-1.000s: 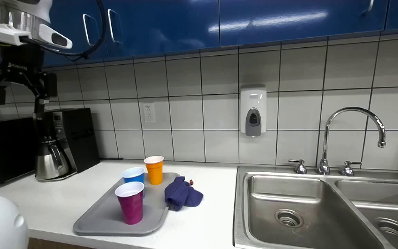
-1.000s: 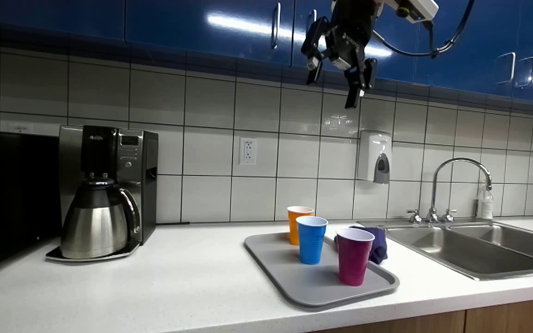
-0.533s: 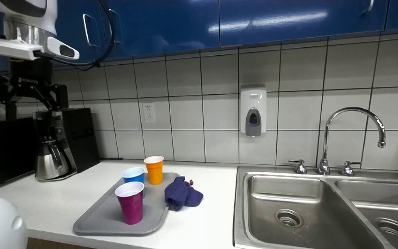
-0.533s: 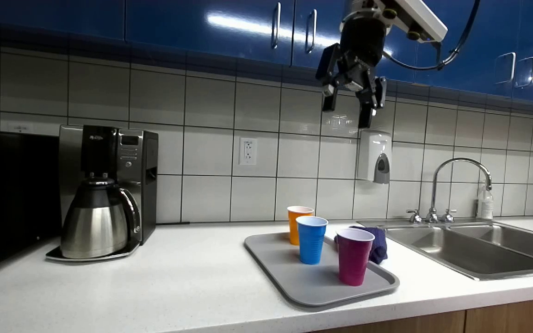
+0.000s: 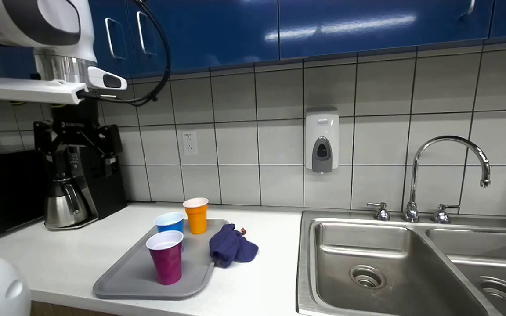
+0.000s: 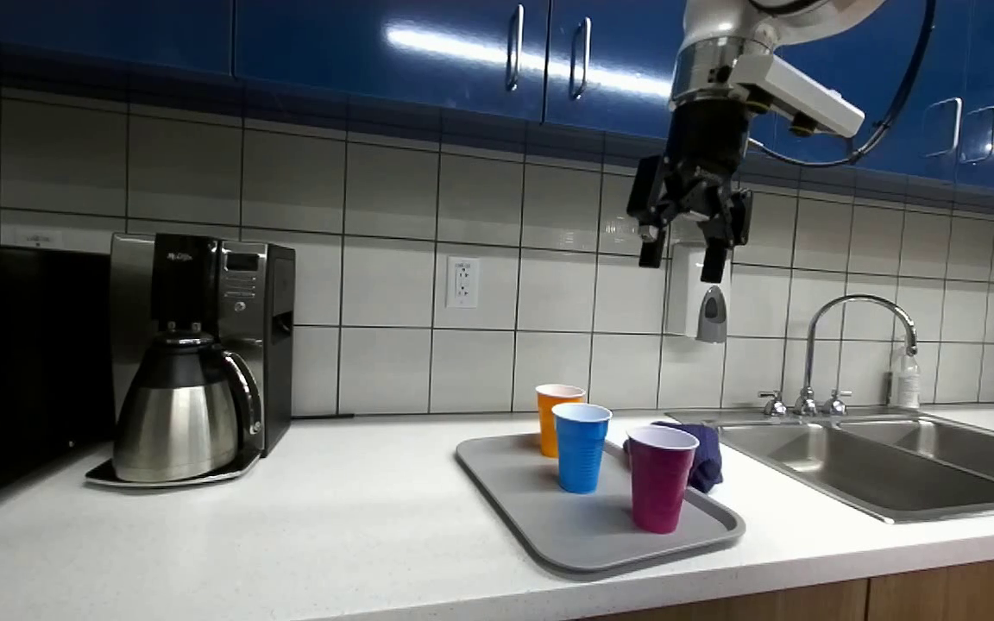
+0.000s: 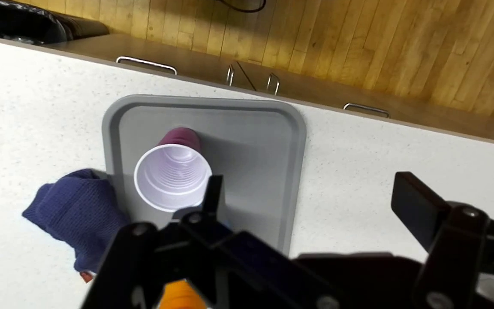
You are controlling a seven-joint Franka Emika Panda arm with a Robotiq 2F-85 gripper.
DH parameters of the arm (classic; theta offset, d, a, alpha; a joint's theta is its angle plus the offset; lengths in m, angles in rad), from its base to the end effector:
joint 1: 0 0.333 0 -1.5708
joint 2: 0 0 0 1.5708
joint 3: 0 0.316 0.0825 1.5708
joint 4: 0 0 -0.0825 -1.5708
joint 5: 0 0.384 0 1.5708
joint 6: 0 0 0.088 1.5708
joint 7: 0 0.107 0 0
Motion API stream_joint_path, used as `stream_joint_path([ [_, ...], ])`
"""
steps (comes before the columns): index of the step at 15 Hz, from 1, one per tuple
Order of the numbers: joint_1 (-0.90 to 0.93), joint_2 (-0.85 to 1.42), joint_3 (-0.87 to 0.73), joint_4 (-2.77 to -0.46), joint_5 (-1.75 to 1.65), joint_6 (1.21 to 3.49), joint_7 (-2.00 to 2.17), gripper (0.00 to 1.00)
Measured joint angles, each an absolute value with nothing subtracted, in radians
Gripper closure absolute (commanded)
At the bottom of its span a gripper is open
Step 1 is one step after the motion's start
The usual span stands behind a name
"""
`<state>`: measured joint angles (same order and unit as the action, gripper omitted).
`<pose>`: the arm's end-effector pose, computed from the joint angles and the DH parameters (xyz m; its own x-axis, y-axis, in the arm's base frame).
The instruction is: Remove the purple, blue and orange cups from the grey tray and put them on the countertop
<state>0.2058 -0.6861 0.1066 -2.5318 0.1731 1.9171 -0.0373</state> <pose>0.3305 0.1228 0.5033 0.9609 0.2674 0.0711 0.2735 -0.9570 -0.0963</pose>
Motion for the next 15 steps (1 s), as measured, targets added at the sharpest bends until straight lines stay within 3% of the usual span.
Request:
stream_joint_path([
  [15, 0.104, -0.586, -0.034, -2.706, 0.082, 2.316, -0.121, 0.00],
])
